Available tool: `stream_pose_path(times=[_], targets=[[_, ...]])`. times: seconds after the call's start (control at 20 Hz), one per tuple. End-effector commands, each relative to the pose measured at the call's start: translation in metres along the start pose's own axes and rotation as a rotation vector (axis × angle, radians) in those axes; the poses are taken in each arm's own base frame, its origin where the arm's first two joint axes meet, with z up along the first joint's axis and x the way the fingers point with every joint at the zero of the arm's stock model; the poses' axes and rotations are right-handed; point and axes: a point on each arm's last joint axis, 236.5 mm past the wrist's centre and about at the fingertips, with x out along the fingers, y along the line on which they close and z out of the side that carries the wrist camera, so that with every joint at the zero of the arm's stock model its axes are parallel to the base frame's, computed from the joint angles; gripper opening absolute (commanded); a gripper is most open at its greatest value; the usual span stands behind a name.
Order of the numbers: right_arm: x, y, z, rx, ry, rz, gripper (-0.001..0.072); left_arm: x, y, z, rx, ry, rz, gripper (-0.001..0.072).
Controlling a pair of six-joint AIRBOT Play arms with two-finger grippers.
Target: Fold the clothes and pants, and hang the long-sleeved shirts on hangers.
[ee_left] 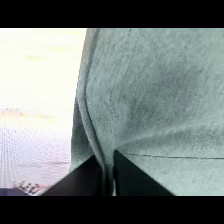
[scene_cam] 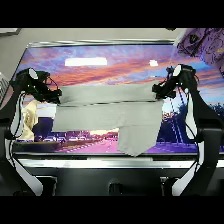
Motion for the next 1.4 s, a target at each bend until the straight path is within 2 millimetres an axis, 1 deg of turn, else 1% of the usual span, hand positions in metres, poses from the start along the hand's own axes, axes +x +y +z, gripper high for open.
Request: stream_pose_path(times=[0.0,0.05,0.1,0.2,0.25,0.3,0.35,0.4,0.45,0.5,0.55,0.6,0.7,0.75,0.8,0.9,1.0,1.05,1.15,1.3,1.35], targets=[[0.011,0.004,-0.011,-0.018,0.051,-0.003,0.027,0.008,-0.003,-0.005,-0.024,0.033,-0.017,0.0404],[0.007,0.002,-0.014,-0.022,0.062,-0.009,0.0467,0.003,-0.003,-0.002,-0.024,0.021,-0.019,0.0579],[-0.002,-0.004,-0.017,-0.05,0.069,-0.022,0.0543,-0.008,-0.002,0.003,-0.025,-0.005,-0.022,0.0617],[-0.031,-0.017,-0.023,-0.127,0.071,-0.054,0.0543,-0.047,0.001,0.017,-0.037,-0.102,-0.032,0.0617],[-0.052,-0.023,-0.022,-0.115,0.046,-0.039,0.0543,-0.072,0.007,0.021,-0.047,-0.157,-0.036,0.0617],[-0.075,-0.028,-0.021,-0.11,0.015,-0.005,0.0543,-0.096,0.014,0.019,-0.06,-0.2,-0.037,0.0617],[-0.094,-0.033,-0.021,-0.097,-0.023,0.054,0.0542,-0.113,0.025,0.013,-0.083,-0.225,-0.038,0.0617],[-0.106,-0.043,-0.028,-0.074,-0.044,0.123,0.0541,-0.124,0.04,0.0,-0.118,-0.23,-0.036,0.0616],[-0.108,-0.057,-0.045,-0.024,-0.031,0.178,0.0542,-0.127,0.054,-0.016,-0.155,-0.222,-0.035,0.0616],[-0.105,-0.068,-0.071,0.035,0.006,0.244,0.0542,-0.125,0.069,-0.034,-0.2,-0.214,-0.036,0.0616],[-0.098,-0.074,-0.1,0.092,0.04,0.317,0.0542,-0.118,0.078,-0.056,-0.249,-0.21,-0.059,0.0616],[-0.091,-0.075,-0.127,0.13,0.06,0.371,0.0542,-0.107,0.08,-0.078,-0.303,-0.215,-0.109,0.0616],[-0.07,-0.078,-0.181,0.191,0.109,0.401,0.0542,-0.086,0.075,-0.114,-0.397,-0.236,-0.218,0.0616],[-0.058,-0.075,-0.205,0.2,0.134,0.402,0.0542,-0.077,0.071,-0.127,-0.431,-0.245,-0.263,0.0616],[-0.047,-0.068,-0.225,0.211,0.152,0.416,0.0542,-0.069,0.066,-0.14,-0.448,-0.25,-0.301,0.0615],[-0.028,-0.056,-0.255,0.241,0.175,0.457,0.0542,-0.055,0.06,-0.158,-0.447,-0.224,-0.325,0.0616],[-0.013,-0.049,-0.277,0.255,0.203,0.487,0.0541,-0.05,0.057,-0.165,-0.447,-0.196,-0.328,0.0615],[-0.008,-0.045,-0.282,0.26,0.203,0.506,0.0541,-0.05,0.057,-0.165,-0.447,-0.198,-0.328,0.0615],[-0.003,-0.035,-0.281,0.278,0.172,0.558,0.0539,-0.05,0.057,-0.165,-0.447,-0.199,-0.327,0.0615],[0.0,-0.029,-0.274,0.315,0.131,0.591,0.0531,-0.05,0.058,-0.164,-0.448,-0.202,-0.326,0.0615],[0.0,-0.028,-0.272,0.319,0.125,0.594,0.0501,-0.05,0.058,-0.164,-0.448,-0.202,-0.326,0.0615]])
